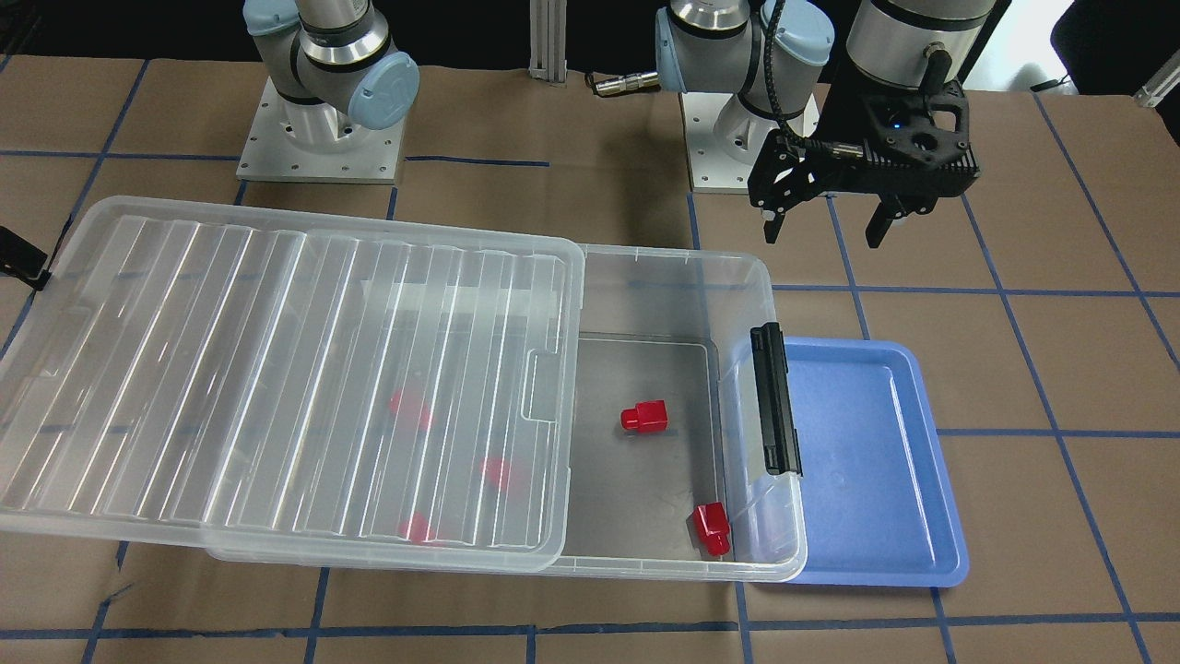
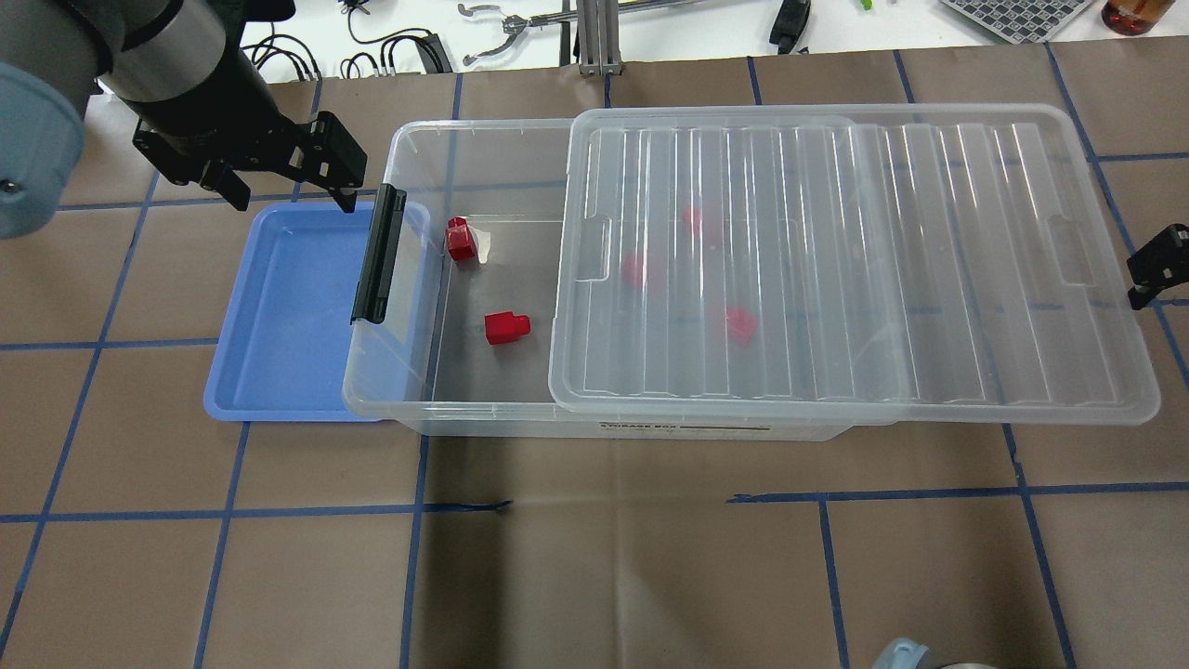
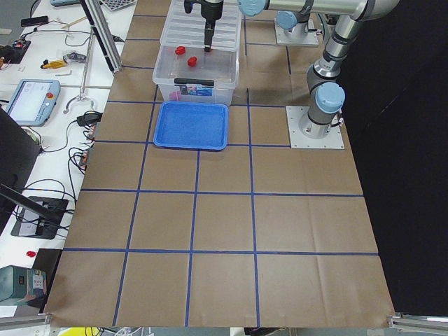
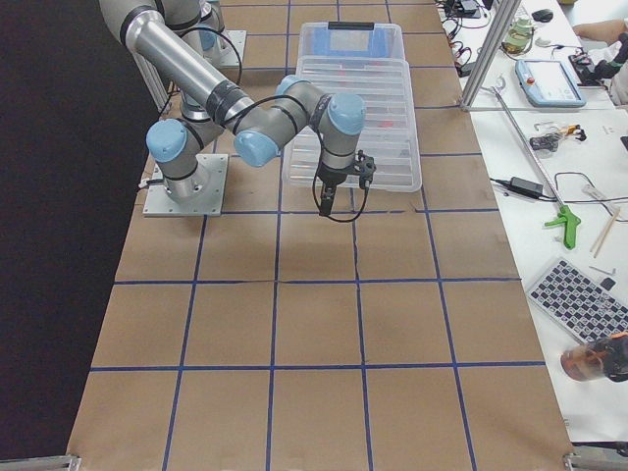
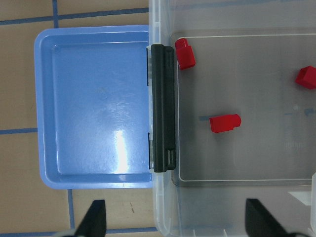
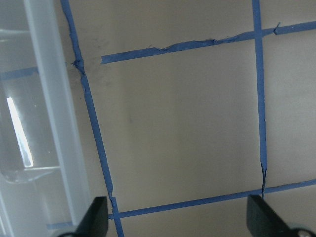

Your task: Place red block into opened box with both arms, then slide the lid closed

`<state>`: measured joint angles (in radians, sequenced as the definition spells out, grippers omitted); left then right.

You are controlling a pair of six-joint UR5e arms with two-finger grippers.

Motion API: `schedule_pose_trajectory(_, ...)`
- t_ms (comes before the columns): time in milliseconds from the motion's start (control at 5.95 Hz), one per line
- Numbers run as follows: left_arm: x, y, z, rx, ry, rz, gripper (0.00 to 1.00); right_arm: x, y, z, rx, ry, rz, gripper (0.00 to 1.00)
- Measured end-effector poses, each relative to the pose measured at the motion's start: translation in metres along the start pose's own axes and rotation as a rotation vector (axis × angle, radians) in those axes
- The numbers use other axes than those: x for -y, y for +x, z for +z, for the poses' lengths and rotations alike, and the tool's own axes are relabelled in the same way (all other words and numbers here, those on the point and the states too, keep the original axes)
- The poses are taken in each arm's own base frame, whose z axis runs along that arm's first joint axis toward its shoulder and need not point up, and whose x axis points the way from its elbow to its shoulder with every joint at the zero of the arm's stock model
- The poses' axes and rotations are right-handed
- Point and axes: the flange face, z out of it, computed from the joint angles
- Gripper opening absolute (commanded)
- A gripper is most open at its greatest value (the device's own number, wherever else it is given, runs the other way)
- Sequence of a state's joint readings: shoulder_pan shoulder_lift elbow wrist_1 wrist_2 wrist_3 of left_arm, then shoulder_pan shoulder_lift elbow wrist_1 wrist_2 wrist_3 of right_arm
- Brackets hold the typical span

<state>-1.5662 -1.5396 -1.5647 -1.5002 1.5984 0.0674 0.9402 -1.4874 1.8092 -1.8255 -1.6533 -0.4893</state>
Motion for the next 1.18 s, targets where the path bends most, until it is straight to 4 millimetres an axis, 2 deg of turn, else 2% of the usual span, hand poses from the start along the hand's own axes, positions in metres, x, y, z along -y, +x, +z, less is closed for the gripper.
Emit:
schedule_pose_trajectory(672, 0.000, 0.000, -0.001, -0.001, 0.001, 0.000, 0.98, 0.003, -0.025, 0.001, 0.020, -0.002, -0.045, 1.00)
schedule_pose_trajectory(1176, 0.000, -0.003, 0.000, 0.000, 0.000, -0.006, 0.98, 0.006, -0.053, 0.002, 0.049, -0.005, -0.071, 1.00)
